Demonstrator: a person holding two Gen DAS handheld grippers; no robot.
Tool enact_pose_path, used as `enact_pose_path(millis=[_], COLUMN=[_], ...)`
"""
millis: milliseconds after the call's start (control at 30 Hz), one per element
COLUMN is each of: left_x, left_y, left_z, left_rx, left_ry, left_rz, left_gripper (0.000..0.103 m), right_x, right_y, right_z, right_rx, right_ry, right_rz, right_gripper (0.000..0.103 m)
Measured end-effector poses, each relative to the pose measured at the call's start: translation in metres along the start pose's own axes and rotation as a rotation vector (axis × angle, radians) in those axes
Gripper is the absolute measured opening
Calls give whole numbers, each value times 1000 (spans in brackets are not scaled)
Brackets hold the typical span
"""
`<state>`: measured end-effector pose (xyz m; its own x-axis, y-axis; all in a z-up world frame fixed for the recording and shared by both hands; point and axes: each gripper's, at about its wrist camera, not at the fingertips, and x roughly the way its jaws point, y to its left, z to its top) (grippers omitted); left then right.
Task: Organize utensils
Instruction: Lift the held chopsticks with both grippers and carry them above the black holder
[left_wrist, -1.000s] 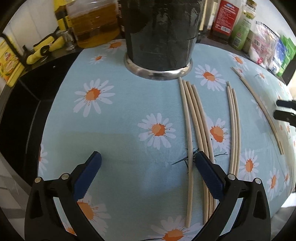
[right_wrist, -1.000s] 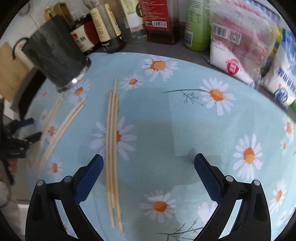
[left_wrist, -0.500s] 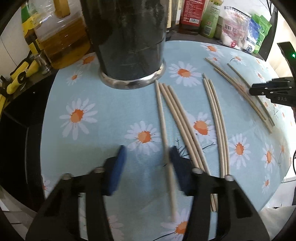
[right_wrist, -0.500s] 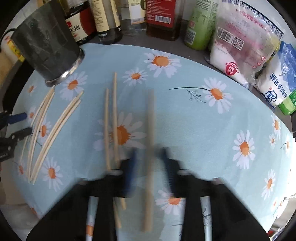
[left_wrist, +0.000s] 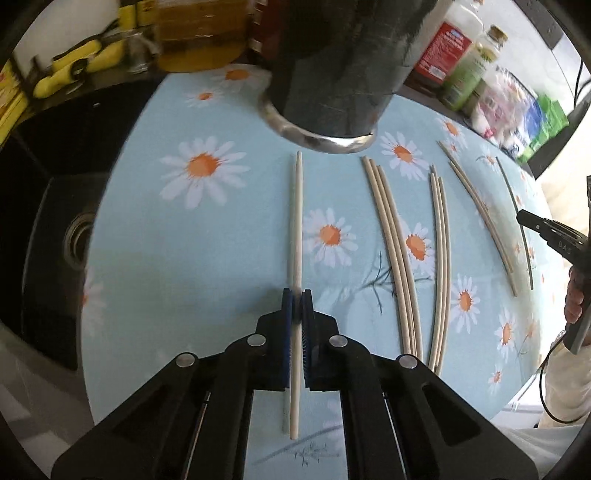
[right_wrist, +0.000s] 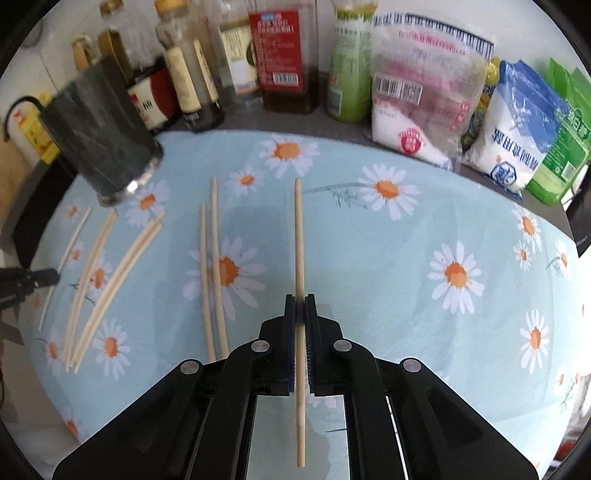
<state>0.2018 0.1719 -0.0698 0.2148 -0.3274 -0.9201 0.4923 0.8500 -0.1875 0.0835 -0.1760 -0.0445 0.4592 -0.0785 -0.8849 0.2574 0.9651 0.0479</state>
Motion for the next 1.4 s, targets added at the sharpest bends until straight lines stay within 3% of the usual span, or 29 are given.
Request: enact_pose_path(millis=[400,767,967,1100,1233,1267,1400], left_x=[-74,-153,-183,-196,-206,-209,-209], left_y=[16,6,8,12,13,13,11], left_z=[-34,3,43,65,85,90,112], left_rx=[-129,-101,-83,-80,-51,-41,9], left_ry=[-206,-335,-415,-478,-588,-640,-719], left_rz=[146,278,257,194,148,132,5], left_gripper=[5,5,5,5,5,5,5], right_x=[-33,-86,-104,-112,-112,-110,-104], right_y=[24,43,57,74,90,95,109], right_z=[22,81,123,149,172,178,196], right_rx=[-129,-194,-183,-185,-175,-171,-139], right_ry=[-161,-304,-374,-434,-484,-498,-559], right_rz=[142,197,229,285,324,332,360], right_gripper=[5,5,5,5,5,5,5])
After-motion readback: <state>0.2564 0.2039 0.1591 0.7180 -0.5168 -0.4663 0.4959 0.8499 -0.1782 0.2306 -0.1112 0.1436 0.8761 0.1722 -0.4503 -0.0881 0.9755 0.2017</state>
